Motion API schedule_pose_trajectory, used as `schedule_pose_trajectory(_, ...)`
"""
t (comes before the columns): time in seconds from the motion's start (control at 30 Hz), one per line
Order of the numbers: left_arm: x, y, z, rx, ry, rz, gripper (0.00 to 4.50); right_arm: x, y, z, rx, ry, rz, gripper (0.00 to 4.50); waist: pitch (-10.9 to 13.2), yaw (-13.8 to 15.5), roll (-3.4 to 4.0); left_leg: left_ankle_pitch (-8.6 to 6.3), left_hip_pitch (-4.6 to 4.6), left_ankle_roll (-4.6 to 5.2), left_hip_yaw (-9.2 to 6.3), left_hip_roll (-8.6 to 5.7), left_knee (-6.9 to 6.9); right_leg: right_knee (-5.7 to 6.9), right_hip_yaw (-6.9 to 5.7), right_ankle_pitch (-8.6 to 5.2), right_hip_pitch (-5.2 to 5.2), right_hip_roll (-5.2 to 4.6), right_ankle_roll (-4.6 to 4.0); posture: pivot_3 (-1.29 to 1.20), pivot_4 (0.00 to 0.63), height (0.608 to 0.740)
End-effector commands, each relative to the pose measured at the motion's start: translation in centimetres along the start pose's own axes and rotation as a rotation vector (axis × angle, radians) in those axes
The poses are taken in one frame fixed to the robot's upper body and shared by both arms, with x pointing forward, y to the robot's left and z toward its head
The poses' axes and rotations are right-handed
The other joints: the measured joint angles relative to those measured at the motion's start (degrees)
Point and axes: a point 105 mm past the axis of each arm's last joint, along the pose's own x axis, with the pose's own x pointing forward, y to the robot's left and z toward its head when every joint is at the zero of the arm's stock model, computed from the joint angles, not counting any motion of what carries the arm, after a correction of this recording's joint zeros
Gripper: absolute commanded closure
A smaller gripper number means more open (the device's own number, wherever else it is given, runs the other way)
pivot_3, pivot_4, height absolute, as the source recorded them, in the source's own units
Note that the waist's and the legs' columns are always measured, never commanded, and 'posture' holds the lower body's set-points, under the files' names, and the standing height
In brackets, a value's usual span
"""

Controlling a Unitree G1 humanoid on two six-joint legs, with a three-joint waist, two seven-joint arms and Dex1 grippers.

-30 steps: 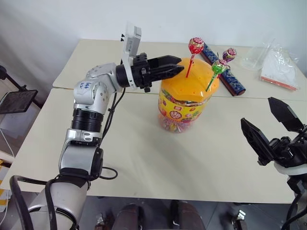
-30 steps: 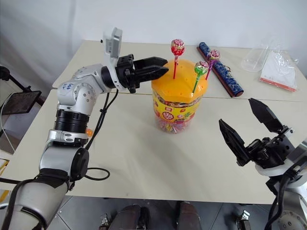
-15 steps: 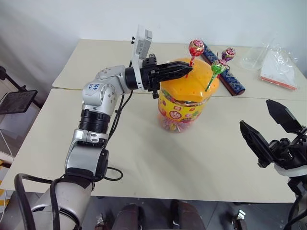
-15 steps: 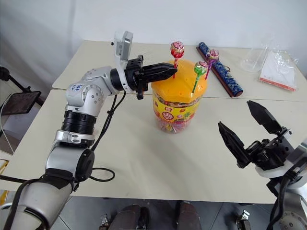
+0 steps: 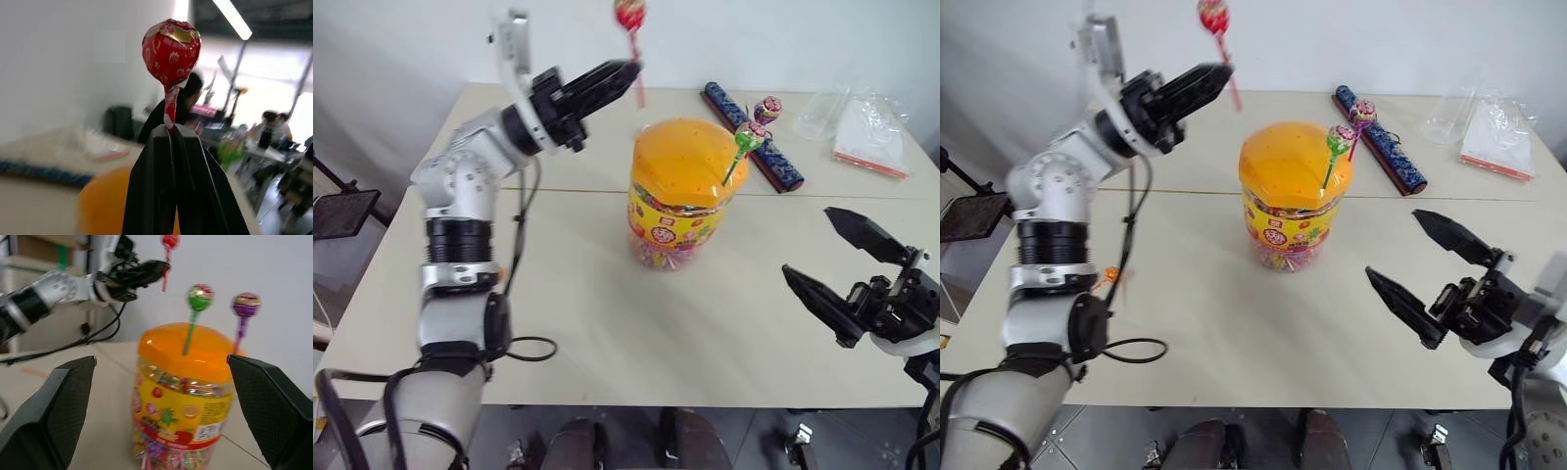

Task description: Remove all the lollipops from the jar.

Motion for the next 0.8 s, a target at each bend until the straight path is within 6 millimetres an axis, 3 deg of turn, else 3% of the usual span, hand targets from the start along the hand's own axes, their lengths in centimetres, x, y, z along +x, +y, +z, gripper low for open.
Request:
schedule_pose_trajectory(0.03, -5.2, 1.1, -3.5, -0.03, 0.277, 0.213, 4.49, 1.4, 1.4, 0.0, 0.016, -0.016, 0.188, 0.0, 0.01, -0.62, -0.03, -0.02, 0.03, -0.06, 0.0, 0.11, 0.0, 0.01, 0.0, -0.01, -0.02, 0.12, -0.02, 0.0, 0.15, 0.74)
schedule_pose_trajectory(0.1, -9.2, 0.2, -5.9, -0.085, 0.42, 0.297, 4.49, 1.6, 1.9, -1.5, 0.022, 0.02, 0.282, 0.0, 0.04, -0.13, -0.11, -0.06, -0.05, -0.14, -0.11, 0.17, -0.01, 0.07, -0.09, -0.04, -0.08, 0.14, -0.07, 0.0, 0.15, 0.74)
schedule_pose_trajectory(0.17, -11.9, -1.3, -7.7, -0.133, 0.522, 0.366, 4.49, 1.4, 2.0, -3.2, 0.03, 0.077, 0.344, 0.0, 0.07, 0.42, -0.16, -0.15, -0.16, -0.16, -0.14, 0.19, 0.03, 0.02, -0.08, -0.04, -0.13, 0.11, -0.07, 0.0, 0.15, 0.74)
schedule_pose_trajectory(0.33, -16.5, -3.8, -11.7, -0.223, 0.624, 0.503, 4.49, 1.1, 1.4, -5.7, 0.031, 0.141, 0.374, 0.0, 0.1, 1.61, -0.12, -0.57, -0.35, 0.06, -0.47, 0.03, 0.61, -0.08, 0.14, -0.05, 0.09, -0.09, -0.09, 0.0, 0.15, 0.74)
schedule_pose_trajectory(0.5, -17.4, -5.2, -13.1, -0.252, 0.639, 0.517, 4.49, 1.4, 0.9, -6.5, 0.052, 0.117, 0.326, 0.0, 0.1, 1.75, -0.13, -0.54, -0.33, -0.01, -0.54, -0.05, 0.62, -0.12, 0.07, -0.05, 0.2, -0.66, -0.08, 0.0, 0.15, 0.74)
schedule_pose_trajectory(0.63, -18.1, -4.8, -13.8, -0.235, 0.663, 0.54, 3.66, 1.8, 0.2, -6.2, 0.069, 0.055, 0.258, 0.0, 0.1, 1.45, -0.09, -0.49, -0.23, -0.26, -0.48, 0.03, 0.52, -0.09, 0.04, -0.07, 0.14, -0.65, -0.13, 0.0, 0.15, 0.74)
schedule_pose_trajectory(0.8, -17.9, -4.3, -13.1, -0.198, 0.636, 0.504, 2.18, 2.1, 0.4, -5.5, 0.053, -0.024, 0.218, 0.0, 0.1, 1.33, -0.07, -0.49, -0.19, -0.32, -0.31, 0.13, 0.45, 0.11, -0.09, -0.11, 0.0, -0.42, -0.2, 0.0, 0.15, 0.74)
